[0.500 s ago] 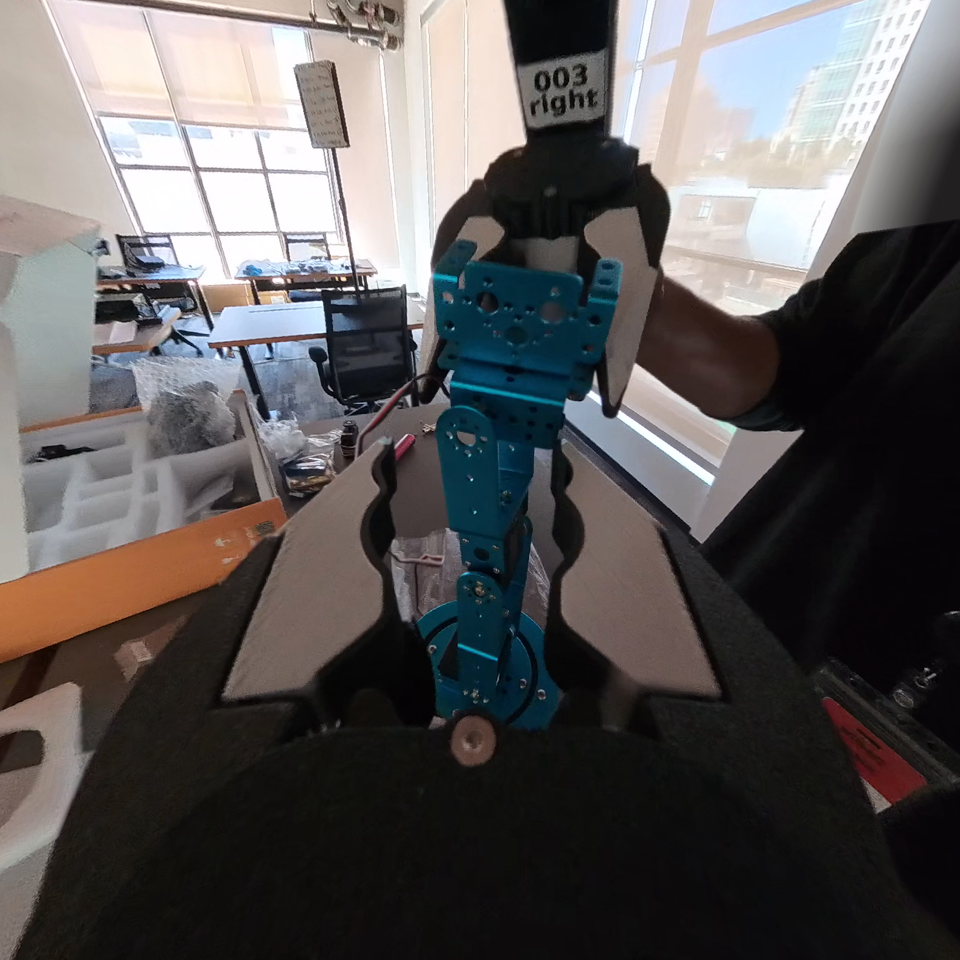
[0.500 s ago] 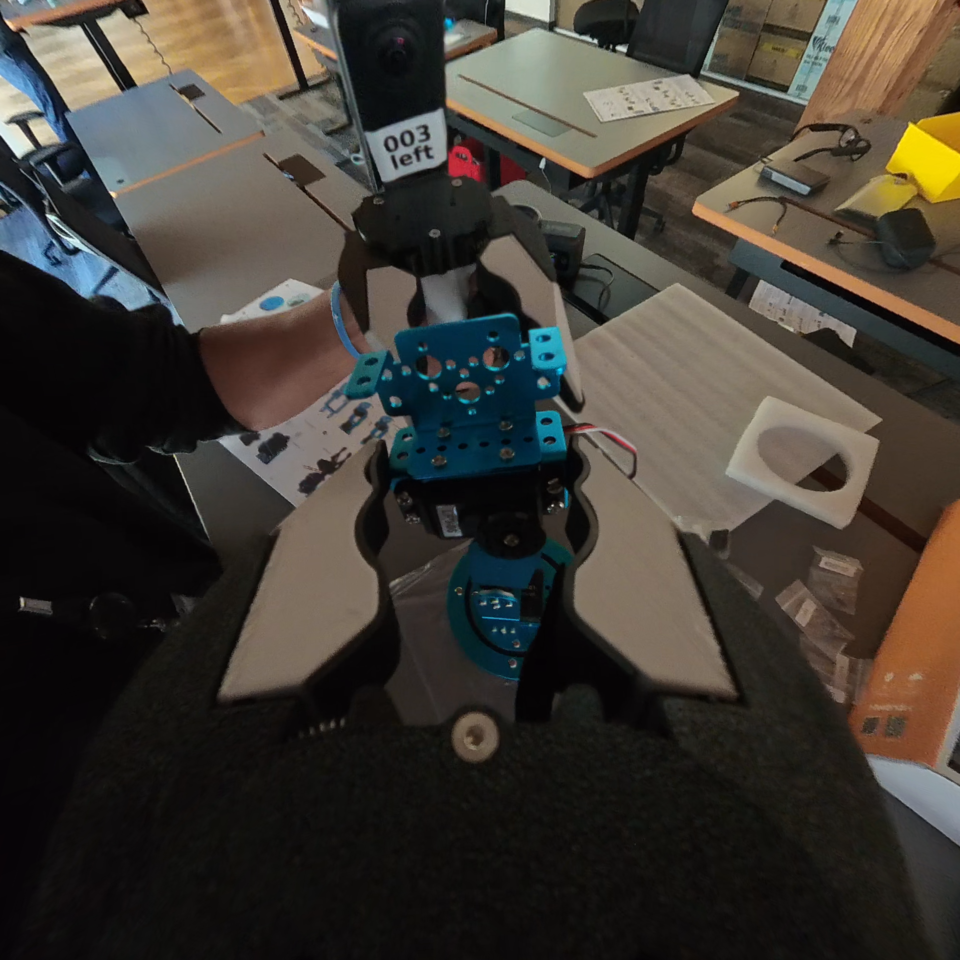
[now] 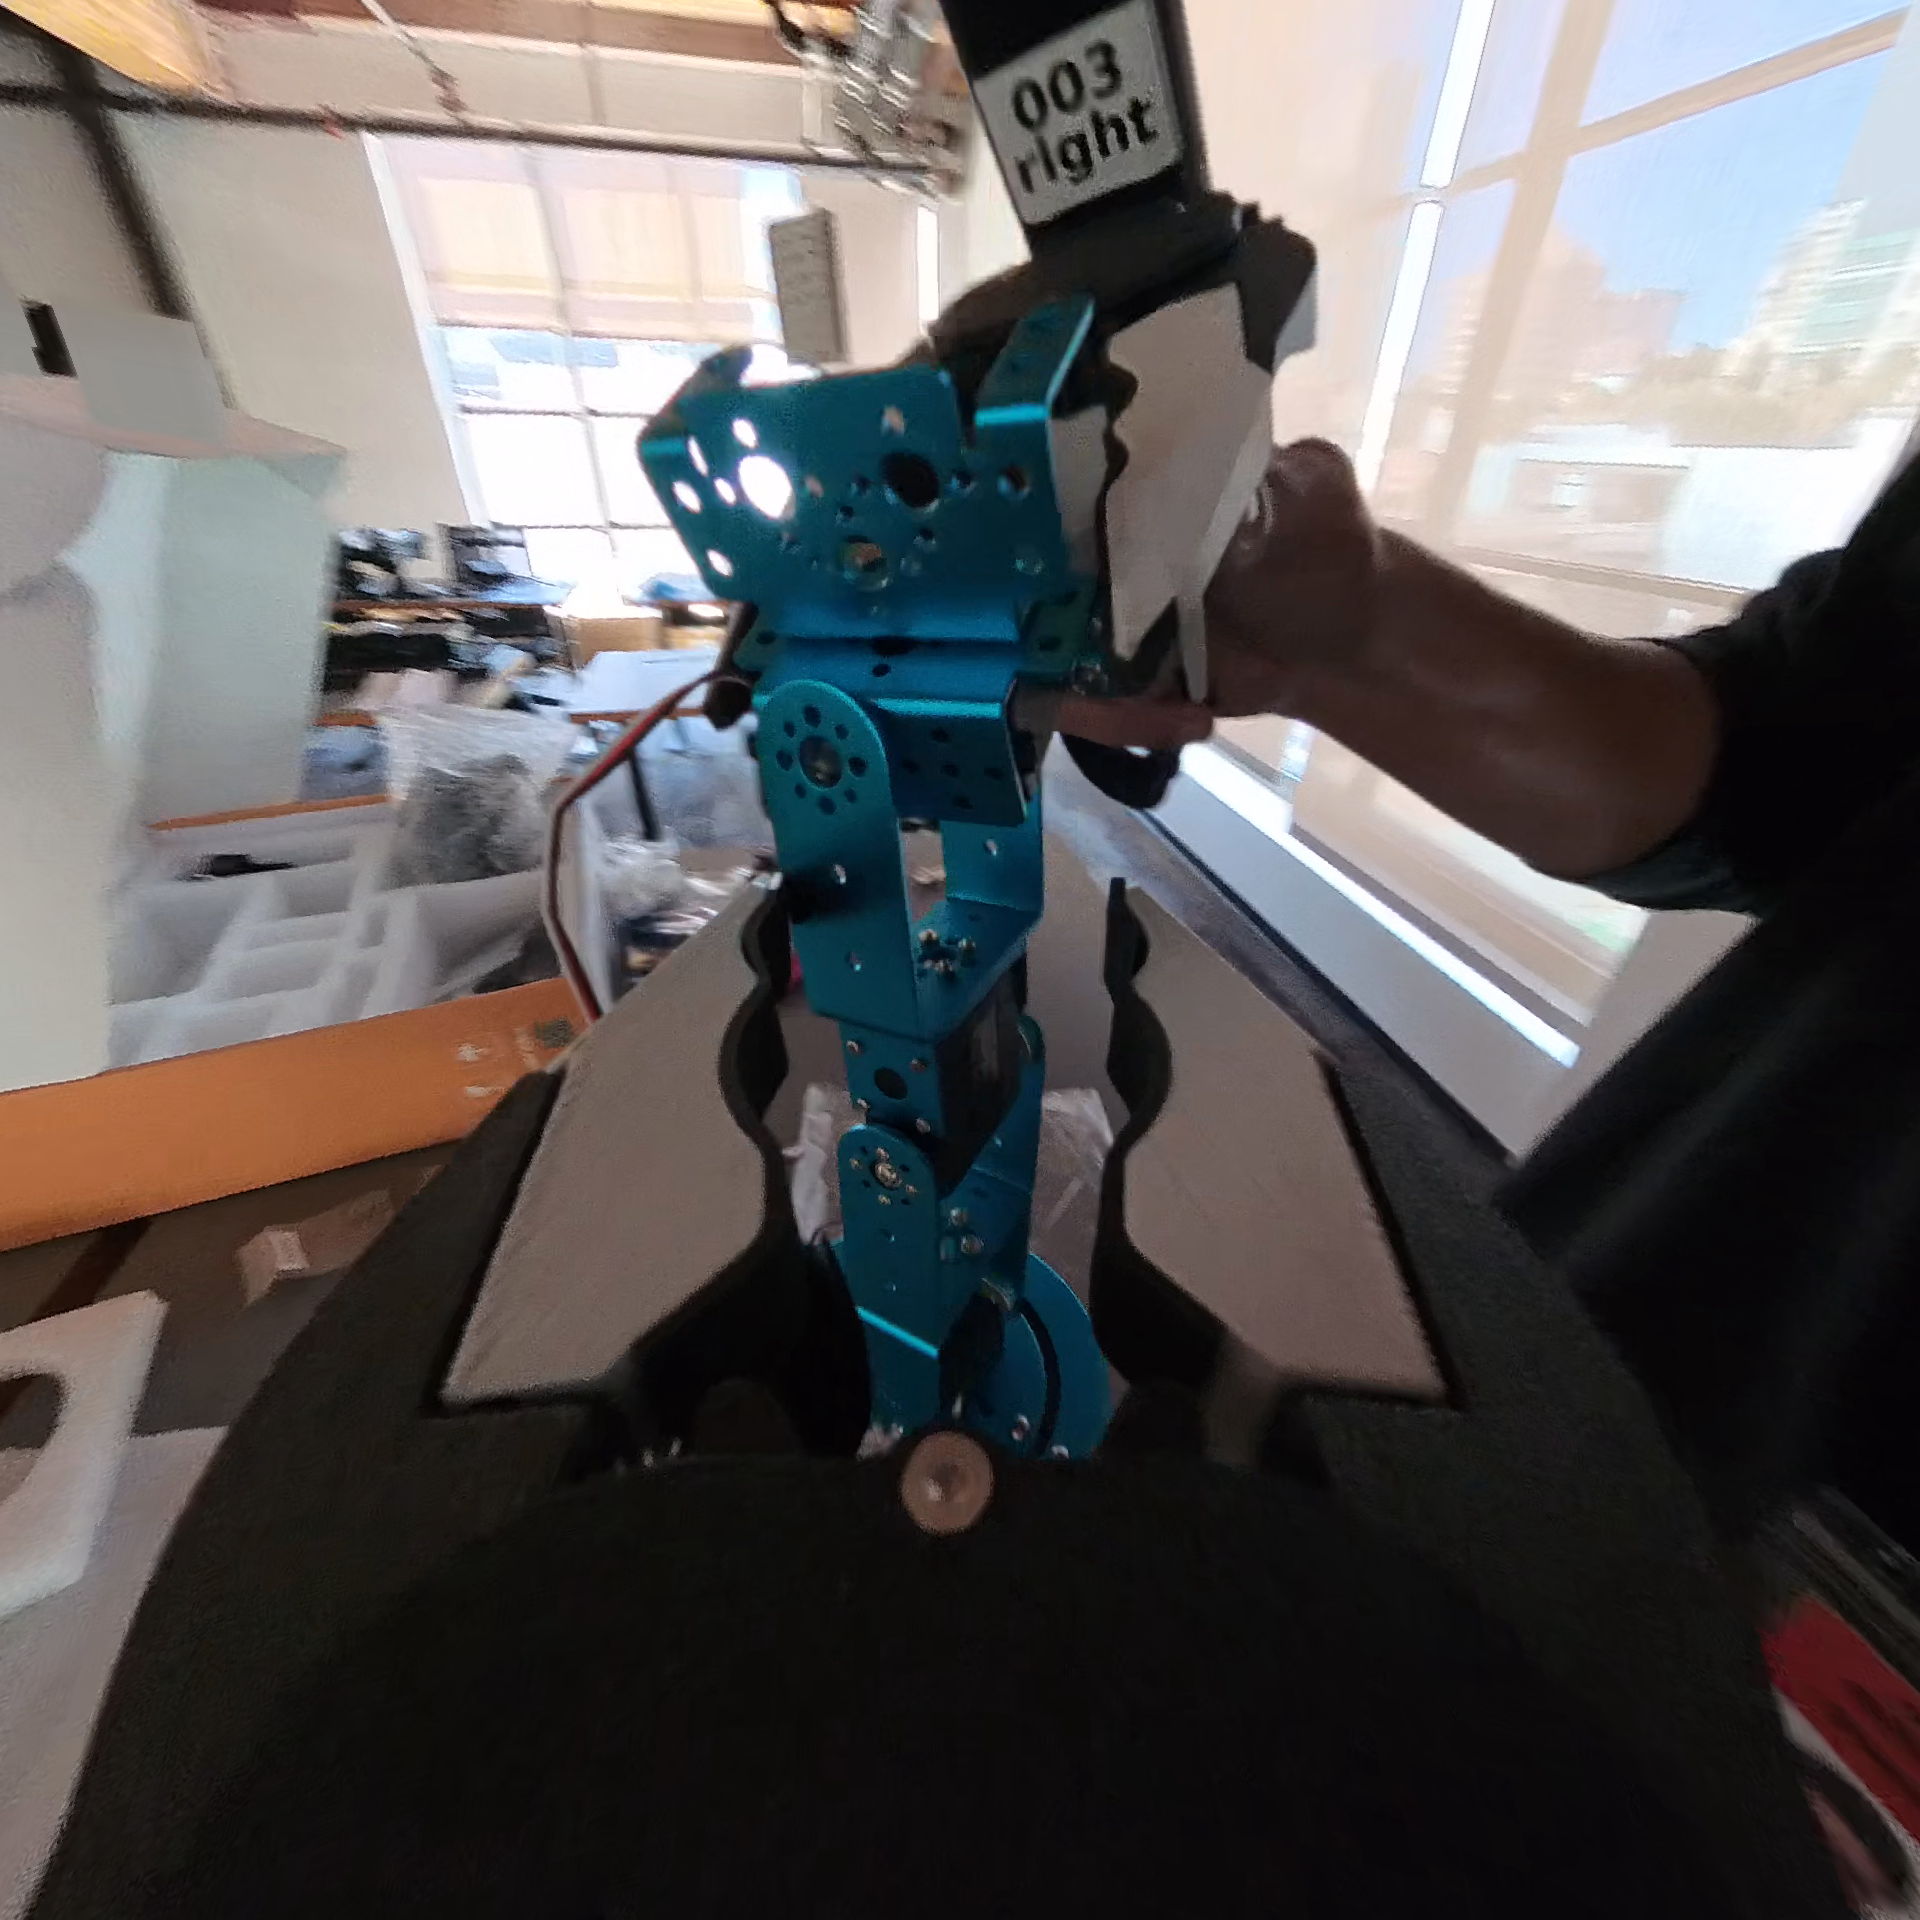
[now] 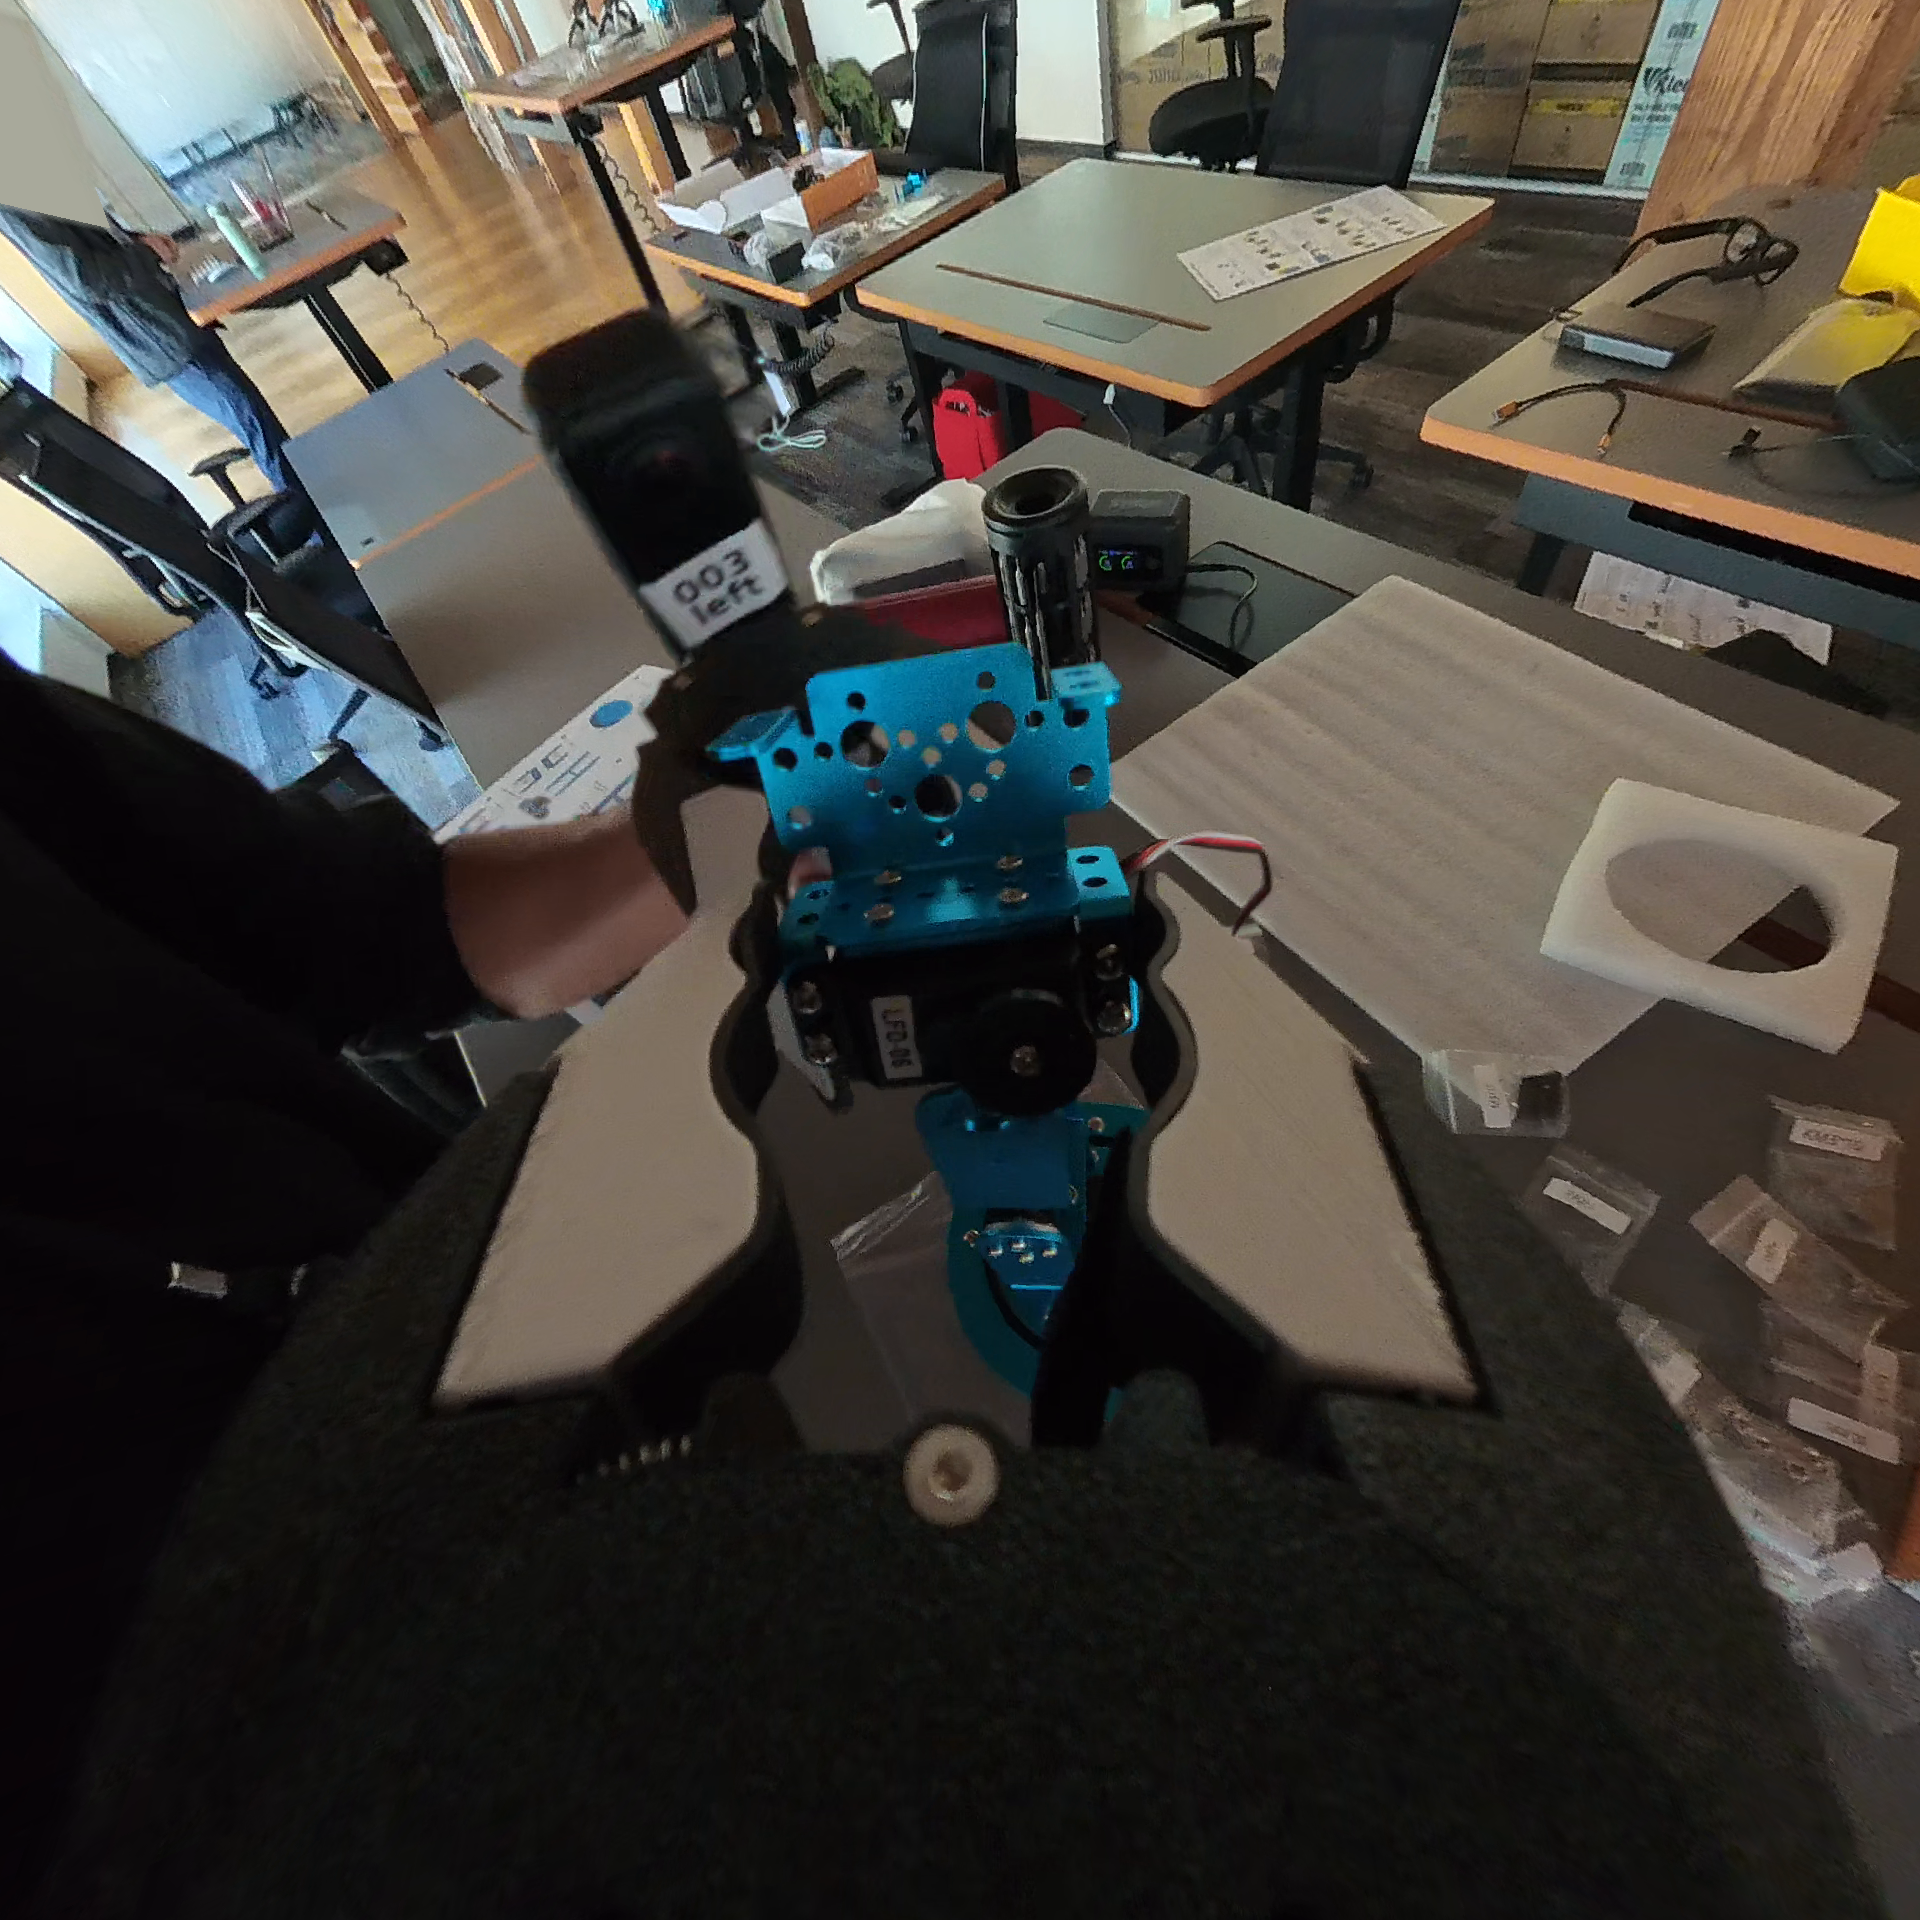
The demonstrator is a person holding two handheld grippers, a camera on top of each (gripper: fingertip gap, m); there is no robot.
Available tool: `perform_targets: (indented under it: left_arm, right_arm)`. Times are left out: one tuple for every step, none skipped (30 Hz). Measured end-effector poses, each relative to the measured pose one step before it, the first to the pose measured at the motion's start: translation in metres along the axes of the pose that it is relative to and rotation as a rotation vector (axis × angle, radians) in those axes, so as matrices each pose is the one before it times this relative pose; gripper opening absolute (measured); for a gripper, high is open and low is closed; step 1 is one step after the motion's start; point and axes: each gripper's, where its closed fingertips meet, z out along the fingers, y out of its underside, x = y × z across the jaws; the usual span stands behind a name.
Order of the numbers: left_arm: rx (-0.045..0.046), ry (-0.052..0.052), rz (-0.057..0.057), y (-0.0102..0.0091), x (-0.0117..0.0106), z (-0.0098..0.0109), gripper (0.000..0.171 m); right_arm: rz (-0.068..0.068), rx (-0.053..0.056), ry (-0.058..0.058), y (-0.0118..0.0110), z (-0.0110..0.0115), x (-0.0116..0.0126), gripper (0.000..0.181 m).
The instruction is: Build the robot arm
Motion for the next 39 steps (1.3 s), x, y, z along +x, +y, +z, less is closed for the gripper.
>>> perform_targets:
  left_arm:
    - [0.01890,-0.0366,0.0088,-0.00177,0.00129,0.00150,0.063]
    - [0.01430,-0.0339,0.0011,-0.00155,0.00131,0.00135,0.067]
    - [0.03148,-0.0511,-0.0059,-0.00394,-0.00188,0.00059,0.065]
    - [0.03685,-0.0232,-0.0173,-0.00417,0.00199,0.00046,0.069]
    - [0.02160,-0.0083,-0.0320,-0.00194,0.00274,0.00100,0.076]
    - [0.02473,-0.0135,-0.0381,-0.00203,0.00039,0.00071,0.077]
    - [0.02855,0.0047,-0.0419,-0.00238,0.00222,0.00023,0.081]
    - [0.02591,0.0186,-0.0420,-0.00215,0.00301,-0.00024,0.086]
    - [0.02475,0.0131,-0.0428,-0.00256,0.00100,-0.00122,0.086]
    - [0.02638,0.0197,-0.0451,-0.00278,0.00091,-0.00153,0.086]
    - [0.02692,0.0190,-0.0375,-0.00272,-0.00035,-0.00214,0.086]
    - [0.03016,-0.0011,-0.0206,-0.00356,-0.00392,-0.00347,0.079]
    - [0.02791,-0.0097,-0.0035,-0.00351,-0.00536,-0.00457,0.077]
    - [0.01215,-0.0141,0.0035,-0.00164,-0.00629,-0.00449,0.077]
    - [-0.00408,-0.0112,0.0036,0.00017,-0.00607,-0.00340,0.076]
    - [-0.00873,-0.0035,0.0043,0.00060,-0.00458,-0.00245,0.072]
    - [-0.00580,-0.0007,0.0120,-0.00009,-0.00306,-0.00167,0.065]
    - [-0.00420,-0.0061,0.0230,-0.00082,-0.00212,-0.00070,0.058]
    - [-0.00959,-0.0053,0.0336,-0.00051,0.00010,0.00041,0.055]
    - [-0.01777,-0.0095,0.0417,0.00025,0.00094,0.00156,0.054]
    - [-0.02535,-0.0179,0.0510,0.00117,0.00069,0.00228,0.053]
    - [-0.02218,-0.0167,0.0575,0.00075,0.00178,0.00237,0.053]
    - [-0.00821,-0.0314,0.0551,-0.00146,-0.00029,0.00205,0.052]
    - [-0.00015,-0.0334,0.0493,-0.00256,-0.00103,0.00199,0.051]
    - [-0.00098,-0.0261,0.0394,-0.00219,-0.00076,0.00206,0.050]
    - [-0.00700,-0.0235,0.0360,-0.00101,-0.00118,0.00210,0.049]
    - [-0.01248,-0.0211,0.0360,0.00008,-0.00099,0.00198,0.047]
    - [-0.00897,-0.0156,0.0325,-0.00042,-0.00033,0.00138,0.046]
    - [-0.00139,-0.0099,0.0259,-0.00142,0.00037,0.00058,0.044]
    - [0.00050,-0.0072,0.0138,-0.00142,0.00021,0.00010,0.040]
    - [-0.00109,-0.0051,0.0023,-0.00083,-0.00008,-0.00039,0.039]
    - [-0.00015,-0.0015,-0.0030,-0.00006,0.00011,-0.00081,0.039]
    - [-0.00097,-0.0025,-0.0107,0.00068,-0.00034,-0.00078,0.039]
    - [-0.00441,-0.0031,-0.0134,0.00190,-0.00056,-0.00056,0.039]
    - [-0.00961,-0.0021,-0.0103,0.00343,-0.00029,-0.00028,0.039]
    - [-0.01055,-0.0068,-0.0070,0.00365,-0.00059,-0.00016,0.039]
    - [0.00092,-0.0094,-0.0086,0.00178,-0.00037,-0.00051,0.039]
    - [0.00415,0.0014,-0.0115,0.00080,0.00126,-0.00039,0.037]
    - [0.00235,-0.0010,-0.0131,0.00035,0.00090,-0.00048,0.034]
  right_arm:
    - [0.0114,0.0075,0.0000,-0.00097,0.00002,0.00023,0.069]
    - [0.0118,0.0091,-0.0008,-0.00108,0.00010,0.00005,0.068]
    - [0.0105,0.0084,-0.0013,-0.00075,0.00020,-0.00023,0.067]
    - [0.0110,0.0087,-0.0031,-0.00058,0.00016,-0.00045,0.068]
    - [0.0121,0.0077,-0.0011,-0.00029,0.00002,0.00010,0.069]
    - [0.0115,0.0037,-0.0008,0.00043,-0.00003,0.00040,0.069]
    - [0.0072,0.0014,0.0026,0.00090,-0.00001,0.00078,0.069]
    - [0.0031,-0.0004,0.0033,0.00126,0.00023,0.00070,0.069]
    - [0.0002,-0.0026,0.0064,0.00155,0.00065,0.00106,0.068]
    - [-0.0001,-0.0019,0.0052,0.00143,0.00097,0.00061,0.068]
    - [0.0033,0.0088,-0.0048,-0.00070,0.00056,-0.00109,0.068]
    - [0.0155,0.0166,-0.0194,-0.00236,-0.00029,-0.00277,0.068]
    - [0.0195,0.0141,-0.0220,-0.00242,-0.00105,-0.00244,0.068]
    - [0.0177,0.0169,-0.0106,-0.00265,-0.00123,-0.00071,0.068]
    - [0.0168,0.0229,-0.0034,-0.00312,-0.00137,0.00026,0.068]
    - [0.0211,0.0166,-0.0120,-0.00190,-0.00091,-0.00060,0.068]
    - [0.0228,0.0174,-0.0135,-0.00166,-0.00031,-0.00055,0.068]
    - [0.0220,0.0188,-0.0106,-0.00139,0.00002,0.00002,0.068]
    - [0.0225,0.0142,-0.0096,-0.00081,0.00054,0.00035,0.068]
    - [0.0187,0.0122,-0.0031,-0.00076,0.00023,0.00105,0.068]
    - [0.0134,0.0107,-0.0061,-0.00097,0.00015,0.00018,0.068]
    - [0.0110,0.0086,-0.0052,-0.00081,0.00001,-0.00016,0.068]
    - [0.0088,0.0032,-0.0039,-0.00021,0.00009,-0.00013,0.068]
    - [0.0025,0.0041,-0.0023,-0.00033,-0.00004,-0.00061,0.068]
    - [0.0019,0.0024,-0.0009,0.00006,0.00007,-0.00068,0.068]
    - [0.0015,0.0026,-0.0014,-0.00021,-0.00017,-0.00064,0.068]
    - [0.0012,0.0051,0.0015,-0.00099,-0.00091,-0.00003,0.068]
    - [0.0016,0.0009,-0.0003,-0.00056,-0.00065,-0.00020,0.068]
    - [0.0002,0.0025,-0.0013,-0.00086,-0.00069,-0.00029,0.068]
    - [0.0016,-0.0030,-0.0005,-0.00024,-0.00052,-0.00018,0.068]
    - [0.0036,-0.0123,-0.0028,0.00089,-0.00027,-0.00045,0.068]
    - [-0.0022,-0.0173,-0.0018,0.00153,-0.00032,-0.00066,0.068]
    - [-0.0133,-0.0169,0.0090,0.00199,-0.00005,0.00009,0.068]
    - [-0.0154,-0.0219,0.0185,0.00275,0.00040,0.00105,0.068]
    - [-0.0170,-0.0293,0.0248,0.00349,0.00046,0.00179,0.068]
    - [-0.0190,-0.0291,0.0243,0.00322,0.00072,0.00185,0.068]
    - [-0.0175,-0.0189,0.0159,0.00179,0.00070,0.00053,0.069]
    - [-0.0117,-0.0140,0.0080,0.00080,0.00058,-0.00019,0.069]
    - [-0.0099,-0.0166,0.0077,0.00115,0.00038,-0.00020,0.068]
